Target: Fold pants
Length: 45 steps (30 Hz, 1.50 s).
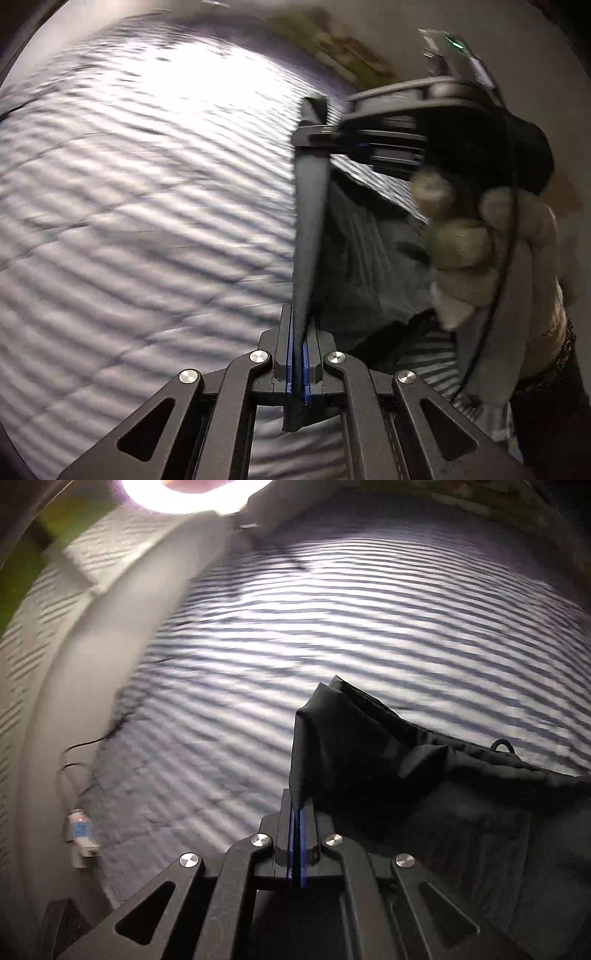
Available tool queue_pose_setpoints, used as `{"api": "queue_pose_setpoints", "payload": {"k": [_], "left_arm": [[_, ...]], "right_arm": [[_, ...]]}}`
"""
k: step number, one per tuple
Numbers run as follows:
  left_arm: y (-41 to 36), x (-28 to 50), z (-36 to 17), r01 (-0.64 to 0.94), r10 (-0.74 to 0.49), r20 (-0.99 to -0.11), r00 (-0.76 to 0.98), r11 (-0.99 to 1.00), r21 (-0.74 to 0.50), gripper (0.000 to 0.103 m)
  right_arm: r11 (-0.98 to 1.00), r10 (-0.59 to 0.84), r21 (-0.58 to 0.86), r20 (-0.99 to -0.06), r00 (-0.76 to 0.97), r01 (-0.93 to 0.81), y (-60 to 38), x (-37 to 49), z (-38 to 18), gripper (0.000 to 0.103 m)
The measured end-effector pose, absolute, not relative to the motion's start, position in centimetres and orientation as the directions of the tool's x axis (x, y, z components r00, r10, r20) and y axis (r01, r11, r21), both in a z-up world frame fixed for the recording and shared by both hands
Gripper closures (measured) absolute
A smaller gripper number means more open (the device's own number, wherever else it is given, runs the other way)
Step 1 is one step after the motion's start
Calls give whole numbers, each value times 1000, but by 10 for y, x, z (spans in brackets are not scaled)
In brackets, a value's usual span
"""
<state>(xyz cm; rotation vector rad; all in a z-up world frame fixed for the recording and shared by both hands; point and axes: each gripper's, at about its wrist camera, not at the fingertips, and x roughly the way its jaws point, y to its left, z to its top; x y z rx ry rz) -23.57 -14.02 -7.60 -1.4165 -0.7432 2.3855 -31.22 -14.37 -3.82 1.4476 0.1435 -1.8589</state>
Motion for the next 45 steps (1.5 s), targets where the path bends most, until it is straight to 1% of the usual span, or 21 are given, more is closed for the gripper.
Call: {"api": "queue_pose_setpoints", "payload": {"k": [4,6,10,12,14,16,17,20,23,25,28,30,31,32,35,36,37,38,39,42,45], "left_arm": [[-214,-219,-78,156,375,-766,-523,-841,-518,100],[-231,-217,-83,191,347,-780,-521,-843,-503,100],[-241,-192,-85,201,333,-798,-502,-853,-482,99],[-238,-201,-86,198,323,-794,-515,-856,-477,99],[-232,-201,-85,186,333,-780,-529,-852,-490,99],[-225,-205,-82,178,326,-780,-535,-858,-481,99],[-224,-207,-82,179,324,-781,-534,-860,-479,99],[-231,-214,-93,203,319,-785,-531,-852,-483,99],[-241,-214,-100,246,299,-797,-526,-843,-478,99],[-247,-216,-111,277,313,-797,-517,-820,-501,99],[-251,-215,-123,306,322,-809,-491,-806,-507,98],[-254,-215,-129,315,318,-819,-478,-808,-498,95],[-255,-216,-132,314,329,-818,-473,-804,-505,88],[-256,-216,-133,314,331,-816,-474,-802,-508,83],[-259,-218,-134,319,321,-822,-471,-807,-498,81],[-260,-219,-136,323,328,-821,-467,-801,-504,78],[-260,-220,-138,328,341,-818,-462,-792,-515,74],[-261,-221,-141,331,359,-813,-458,-780,-531,62],[-261,-221,-142,334,371,-807,-460,-770,-544,56],[-262,-216,-137,340,380,-784,-490,-746,-573,51],[-264,-216,-133,348,345,-795,-500,-760,-549,51]], "right_arm": [[-630,-538,399,-843,-3,667,-211,-267,-44,101],[-597,-544,405,-839,21,692,-240,-255,-46,100],[-548,-515,360,-856,34,755,-254,-238,-47,90],[-537,-541,361,-841,17,762,-231,-244,-37,77],[-545,-593,368,-804,-36,753,-184,-259,-21,70],[-558,-632,389,-772,-71,733,-140,-273,-12,70],[-595,-622,364,-773,-124,717,-108,-281,-10,70],[-718,-519,243,-811,-269,652,-34,-303,-15,70],[-809,-427,213,-854,-298,548,21,-328,-35,70],[-849,-343,138,-878,-334,511,43,-341,-55,70],[-851,-302,109,-902,-309,513,56,-354,-87,76],[-843,-271,53,-901,-337,536,48,-349,-86,75],[-835,-259,17,-894,-365,551,40,-343,-78,74],[-826,-274,17,-885,-375,564,37,-337,-72,74],[-774,-375,78,-856,-355,628,22,-310,-49,74],[-752,-400,89,-849,-345,653,16,-299,-44,74],[-737,-415,91,-843,-342,669,11,-290,-40,74],[-725,-426,93,-839,-339,682,6,-284,-38,74],[-714,-435,96,-837,-331,694,2,-279,-38,74],[-682,-393,44,-864,-315,730,-15,-269,-55,74],[-660,-311,-23,-902,-301,751,-20,-264,-85,74]]}}
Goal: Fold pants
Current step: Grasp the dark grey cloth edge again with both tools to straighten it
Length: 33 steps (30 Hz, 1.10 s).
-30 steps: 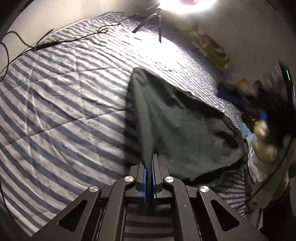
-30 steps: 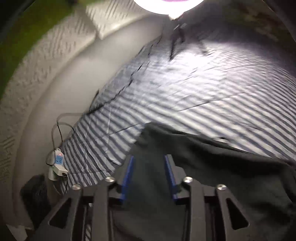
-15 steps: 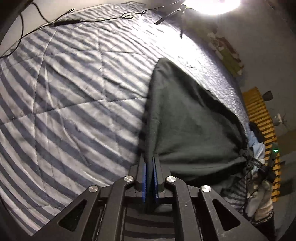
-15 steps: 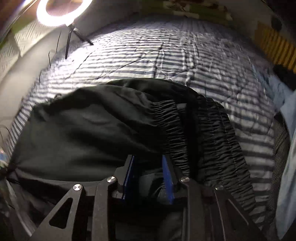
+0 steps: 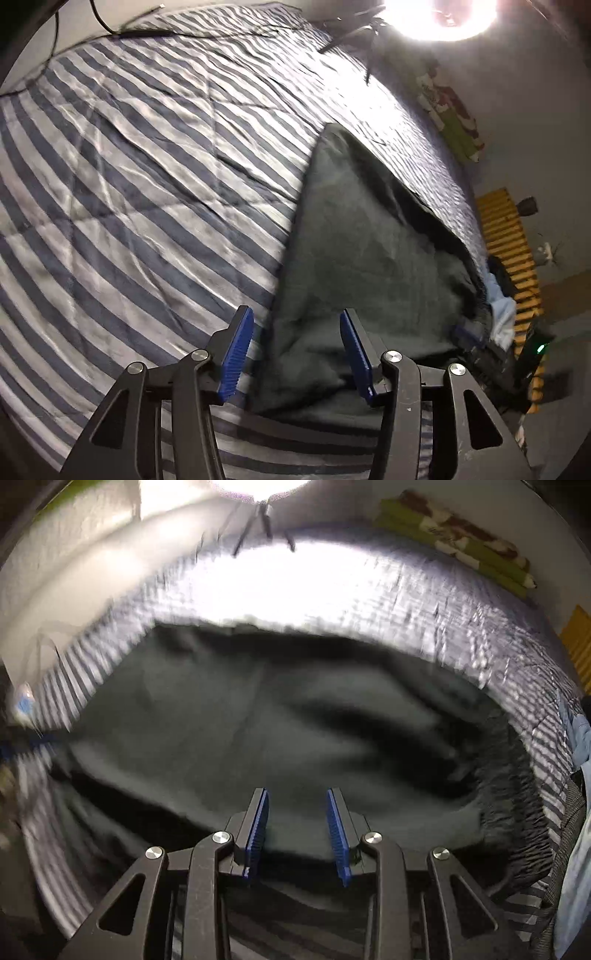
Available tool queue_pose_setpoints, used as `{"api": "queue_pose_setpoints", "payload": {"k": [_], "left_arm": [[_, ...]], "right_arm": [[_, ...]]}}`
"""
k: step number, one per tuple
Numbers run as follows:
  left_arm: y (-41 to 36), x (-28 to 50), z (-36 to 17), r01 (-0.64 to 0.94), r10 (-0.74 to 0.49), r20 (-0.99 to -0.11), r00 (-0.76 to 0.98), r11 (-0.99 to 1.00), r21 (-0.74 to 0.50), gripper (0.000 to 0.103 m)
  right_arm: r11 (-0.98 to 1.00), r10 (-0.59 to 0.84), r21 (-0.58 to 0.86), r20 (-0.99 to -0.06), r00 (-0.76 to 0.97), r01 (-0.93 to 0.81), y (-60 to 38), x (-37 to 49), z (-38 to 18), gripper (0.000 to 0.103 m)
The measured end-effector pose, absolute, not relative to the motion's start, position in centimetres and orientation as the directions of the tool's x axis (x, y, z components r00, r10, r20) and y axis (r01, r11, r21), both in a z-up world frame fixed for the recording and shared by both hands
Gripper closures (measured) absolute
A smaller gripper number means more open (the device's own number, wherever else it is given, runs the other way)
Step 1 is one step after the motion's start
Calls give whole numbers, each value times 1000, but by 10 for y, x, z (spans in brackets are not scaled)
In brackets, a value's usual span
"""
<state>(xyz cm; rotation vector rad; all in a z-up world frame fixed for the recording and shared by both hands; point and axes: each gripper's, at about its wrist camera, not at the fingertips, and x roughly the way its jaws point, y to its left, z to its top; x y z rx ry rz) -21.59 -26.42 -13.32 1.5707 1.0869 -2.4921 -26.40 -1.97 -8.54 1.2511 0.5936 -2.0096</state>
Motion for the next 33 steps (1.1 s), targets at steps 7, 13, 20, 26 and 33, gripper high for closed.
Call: {"api": "queue_pose_setpoints", "payload": {"k": [7,13,20,26,33], "left_arm": [[-244,-229,-141,310,316,-838,-446,-823,-475,95],[-233,-229,-122,308,243,-827,-507,-845,-437,99],[-207,-222,-95,229,234,-788,-569,-875,-426,99],[-192,-224,-86,186,241,-768,-593,-888,-422,99],[-191,-224,-84,193,259,-753,-605,-870,-454,99]], "right_arm": [[-664,-327,26,-909,-259,748,-16,-264,-87,74],[-660,-435,202,-888,-149,723,-43,-273,-67,74],[-540,-516,398,-853,83,741,-169,-253,-37,65],[-514,-371,253,-927,53,819,-253,-211,-40,65],[-550,-281,210,-958,58,808,-261,-216,-59,65]]}}
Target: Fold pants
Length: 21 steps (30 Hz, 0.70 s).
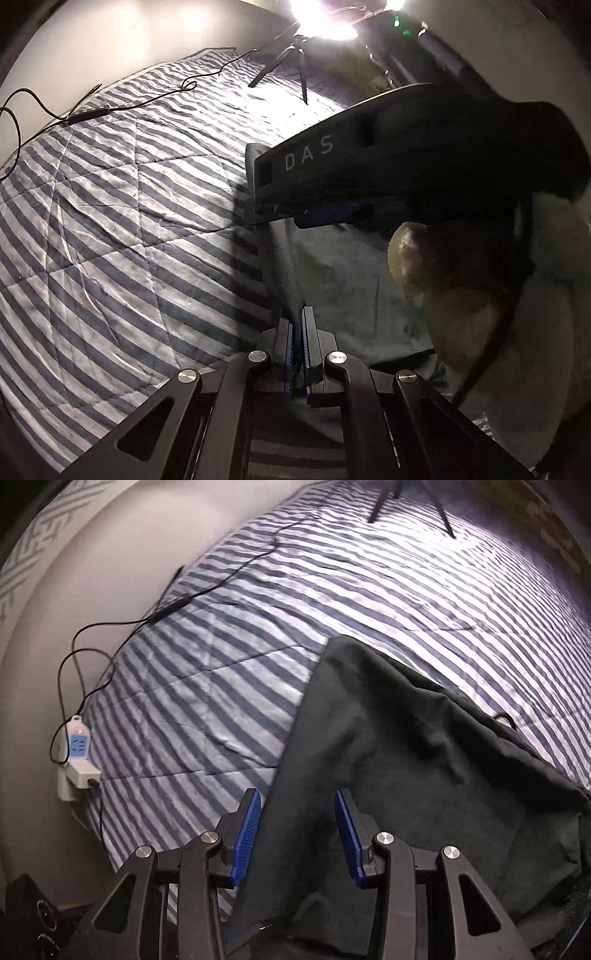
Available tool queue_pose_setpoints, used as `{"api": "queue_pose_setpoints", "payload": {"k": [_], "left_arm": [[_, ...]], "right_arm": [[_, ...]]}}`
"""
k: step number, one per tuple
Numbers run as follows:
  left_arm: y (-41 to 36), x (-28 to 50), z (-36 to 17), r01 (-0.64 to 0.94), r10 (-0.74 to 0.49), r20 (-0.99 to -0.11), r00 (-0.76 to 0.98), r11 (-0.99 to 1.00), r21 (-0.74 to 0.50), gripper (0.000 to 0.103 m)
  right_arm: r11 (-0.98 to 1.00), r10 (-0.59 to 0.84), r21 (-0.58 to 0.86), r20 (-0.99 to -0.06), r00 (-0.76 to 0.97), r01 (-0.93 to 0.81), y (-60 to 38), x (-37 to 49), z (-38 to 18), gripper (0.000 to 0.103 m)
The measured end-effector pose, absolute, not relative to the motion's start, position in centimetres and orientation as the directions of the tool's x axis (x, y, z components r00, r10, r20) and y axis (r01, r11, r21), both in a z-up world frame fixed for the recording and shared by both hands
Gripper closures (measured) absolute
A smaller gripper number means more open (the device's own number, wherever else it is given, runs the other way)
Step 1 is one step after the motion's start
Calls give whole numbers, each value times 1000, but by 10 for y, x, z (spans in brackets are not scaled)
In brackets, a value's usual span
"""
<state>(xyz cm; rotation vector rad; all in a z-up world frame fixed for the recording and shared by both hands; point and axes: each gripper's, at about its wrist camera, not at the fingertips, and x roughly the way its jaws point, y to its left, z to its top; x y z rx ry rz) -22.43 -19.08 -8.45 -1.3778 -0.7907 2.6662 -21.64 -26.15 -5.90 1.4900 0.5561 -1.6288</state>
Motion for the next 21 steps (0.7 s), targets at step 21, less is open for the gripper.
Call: {"api": "queue_pose_setpoints", "payload": {"k": [21], "left_arm": [[-135,-244,-49,85,303,-694,-653,-882,-464,100]], "right_arm": [[-547,-454,425,-874,171,722,-198,-261,-36,100]]}}
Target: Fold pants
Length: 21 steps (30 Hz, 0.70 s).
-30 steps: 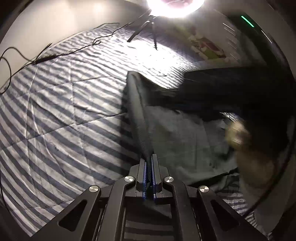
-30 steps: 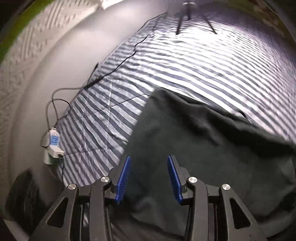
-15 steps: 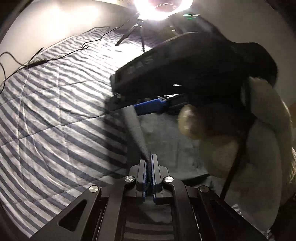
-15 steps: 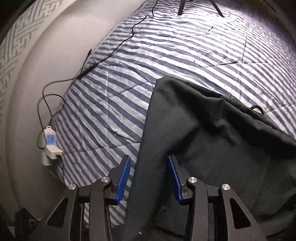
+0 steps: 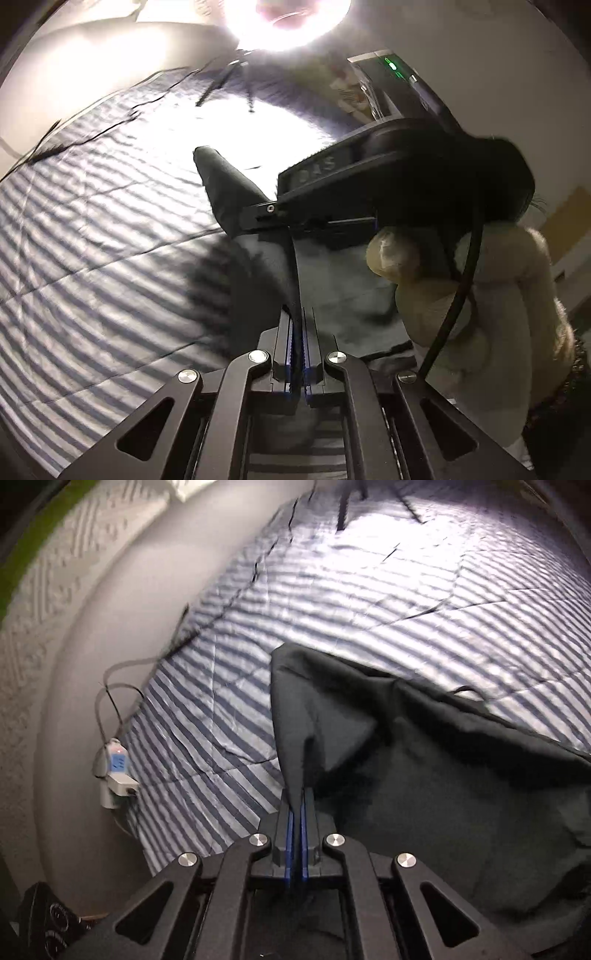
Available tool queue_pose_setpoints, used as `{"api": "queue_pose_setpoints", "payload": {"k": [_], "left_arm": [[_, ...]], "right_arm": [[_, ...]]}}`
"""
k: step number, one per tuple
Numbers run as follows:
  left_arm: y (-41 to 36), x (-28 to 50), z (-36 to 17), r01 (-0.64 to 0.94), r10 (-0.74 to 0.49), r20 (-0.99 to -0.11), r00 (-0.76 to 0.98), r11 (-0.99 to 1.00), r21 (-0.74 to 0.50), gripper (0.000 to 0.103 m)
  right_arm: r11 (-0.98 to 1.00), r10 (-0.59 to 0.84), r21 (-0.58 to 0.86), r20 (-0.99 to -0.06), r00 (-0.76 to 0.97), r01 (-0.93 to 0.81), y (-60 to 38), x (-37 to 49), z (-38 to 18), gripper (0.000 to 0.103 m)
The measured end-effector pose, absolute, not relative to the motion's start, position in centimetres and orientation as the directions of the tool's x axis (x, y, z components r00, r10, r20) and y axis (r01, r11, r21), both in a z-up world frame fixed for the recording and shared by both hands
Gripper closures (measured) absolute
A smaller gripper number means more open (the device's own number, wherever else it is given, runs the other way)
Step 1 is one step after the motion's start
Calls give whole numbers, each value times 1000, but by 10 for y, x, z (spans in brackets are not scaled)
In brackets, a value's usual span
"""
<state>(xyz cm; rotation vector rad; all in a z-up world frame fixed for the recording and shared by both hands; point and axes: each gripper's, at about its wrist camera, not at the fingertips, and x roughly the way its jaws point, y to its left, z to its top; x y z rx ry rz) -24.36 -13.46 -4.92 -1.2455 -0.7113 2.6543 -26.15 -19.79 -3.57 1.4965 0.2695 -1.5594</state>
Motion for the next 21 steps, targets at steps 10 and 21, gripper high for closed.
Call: {"api": "queue_pose_setpoints", "payload": {"k": [10,21], "left_arm": [[6,-310,-24,-184,479,-650,-591,-864,-469,100],[150,-367,-75,-269,546,-710,-446,-838,-475,100]], "right_arm": [[-632,-613,529,-788,53,566,-31,-351,5,100],[-765,-587,533,-808,-50,362,125,-433,-52,100]]}}
